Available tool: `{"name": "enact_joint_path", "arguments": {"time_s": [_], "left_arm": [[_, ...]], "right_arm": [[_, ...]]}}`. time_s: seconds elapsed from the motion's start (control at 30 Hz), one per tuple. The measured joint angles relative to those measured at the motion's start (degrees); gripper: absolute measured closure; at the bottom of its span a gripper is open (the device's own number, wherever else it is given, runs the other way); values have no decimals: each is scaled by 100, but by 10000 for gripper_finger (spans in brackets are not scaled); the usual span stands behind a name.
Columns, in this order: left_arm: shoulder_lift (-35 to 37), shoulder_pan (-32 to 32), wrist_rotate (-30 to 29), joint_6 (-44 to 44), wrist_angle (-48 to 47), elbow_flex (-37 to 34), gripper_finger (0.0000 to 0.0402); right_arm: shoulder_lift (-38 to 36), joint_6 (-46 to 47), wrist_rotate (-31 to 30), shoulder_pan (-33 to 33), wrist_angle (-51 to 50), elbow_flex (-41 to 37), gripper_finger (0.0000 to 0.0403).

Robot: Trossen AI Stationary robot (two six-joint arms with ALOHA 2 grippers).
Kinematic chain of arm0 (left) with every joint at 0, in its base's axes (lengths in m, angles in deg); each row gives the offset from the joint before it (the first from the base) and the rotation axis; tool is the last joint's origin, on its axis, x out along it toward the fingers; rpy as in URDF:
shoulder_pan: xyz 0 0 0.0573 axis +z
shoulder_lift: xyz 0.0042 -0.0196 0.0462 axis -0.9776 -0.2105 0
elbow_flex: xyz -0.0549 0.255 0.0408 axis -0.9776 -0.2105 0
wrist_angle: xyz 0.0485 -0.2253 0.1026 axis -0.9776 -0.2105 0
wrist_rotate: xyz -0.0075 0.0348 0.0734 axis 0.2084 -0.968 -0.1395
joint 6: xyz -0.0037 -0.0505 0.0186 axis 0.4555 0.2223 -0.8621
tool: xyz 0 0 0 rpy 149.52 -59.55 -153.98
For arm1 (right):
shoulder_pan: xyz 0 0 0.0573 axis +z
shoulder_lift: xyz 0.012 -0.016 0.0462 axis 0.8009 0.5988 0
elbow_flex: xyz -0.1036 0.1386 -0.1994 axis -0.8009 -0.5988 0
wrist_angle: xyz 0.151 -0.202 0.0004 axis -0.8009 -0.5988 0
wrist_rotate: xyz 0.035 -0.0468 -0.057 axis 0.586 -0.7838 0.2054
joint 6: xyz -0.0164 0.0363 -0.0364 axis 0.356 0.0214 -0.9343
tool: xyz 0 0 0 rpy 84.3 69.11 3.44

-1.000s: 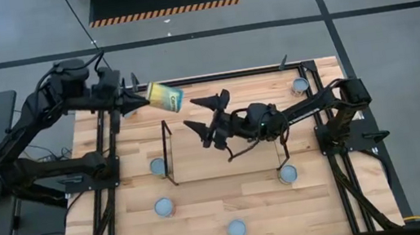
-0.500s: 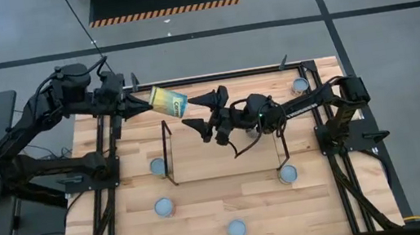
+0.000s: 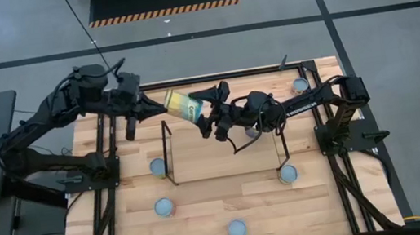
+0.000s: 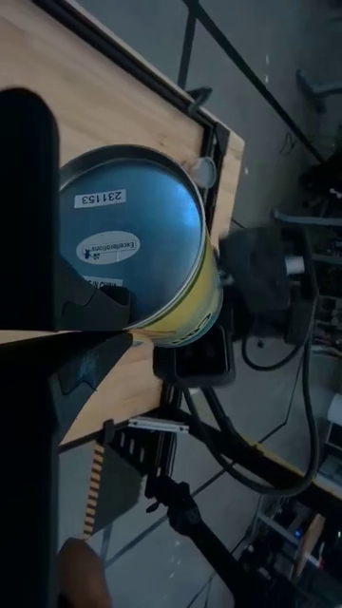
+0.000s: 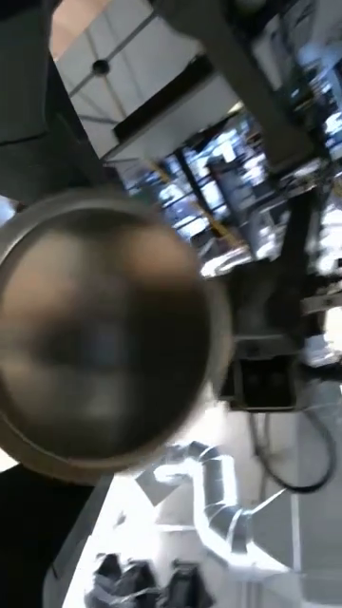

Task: Pick and place cans onto a shelf
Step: Put the canned carrots on the shelf

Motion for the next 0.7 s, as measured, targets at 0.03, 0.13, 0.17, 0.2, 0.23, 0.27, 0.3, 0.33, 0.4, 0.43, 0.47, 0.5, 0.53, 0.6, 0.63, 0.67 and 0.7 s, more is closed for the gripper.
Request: {"name": "enact_joint_path", "arguments": {"time_s": [0.03, 0.13, 0.17, 0.2, 0.23, 0.27, 0.3, 0.33, 0.4, 0.43, 0.47, 0.5, 0.53, 0.6, 0.63, 0.67, 0.7], "left_arm": [[-29, -23, 2, 0, 49, 0, 401], [-57, -47, -8, -16, 120, 0, 401], [-68, -47, -42, -25, 126, 1, 401], [-72, -47, -105, -28, 128, 2, 401], [-83, -45, -136, -32, 103, 2, 401], [-86, -45, -161, -46, 94, 2, 401], [-82, -41, -188, -48, 93, 2, 401], [-82, -43, -189, -60, 103, 2, 401], [-78, -45, -174, -71, 95, 2, 401], [-76, -45, -189, -73, 94, 2, 401], [-76, -45, -195, -91, 88, 2, 401], [-76, -45, -196, -153, 78, 2, 400], [-78, -45, -215, -212, 64, 2, 397], [-81, -43, -298, -388, 40, 2, 388], [-81, -43, -368, -497, 31, 2, 382], [-80, -43, -457, -575, 30, 2, 374], [-78, -43, -501, -655, 27, 2, 364]], "right_arm": [[0, 8, -136, 2, 13, 0, 32], [0, 29, -366, 2, 5, 0, 49], [0, 29, -375, 6, 9, 0, 56], [0, 31, -375, 16, 9, 0, 65], [0, 31, -395, 36, 7, -1, 75], [0, 33, -428, 54, 3, -5, 84], [0, 32, -428, 75, 5, -4, 92], [0, 26, -434, 102, 12, -4, 100], [0, 11, -466, 150, 14, -4, 108], [0, 15, -486, 165, 14, -4, 108], [0, 16, -530, 179, 12, -4, 108], [0, 14, -593, 193, 10, -4, 107], [0, 20, -653, 201, 3, -4, 103], [0, 134, -750, 218, -25, -4, 96], [0, 237, -792, 227, -37, -4, 95], [0, 346, -831, 235, -50, -4, 95], [0, 437, -869, 247, -71, -4, 95]]}}
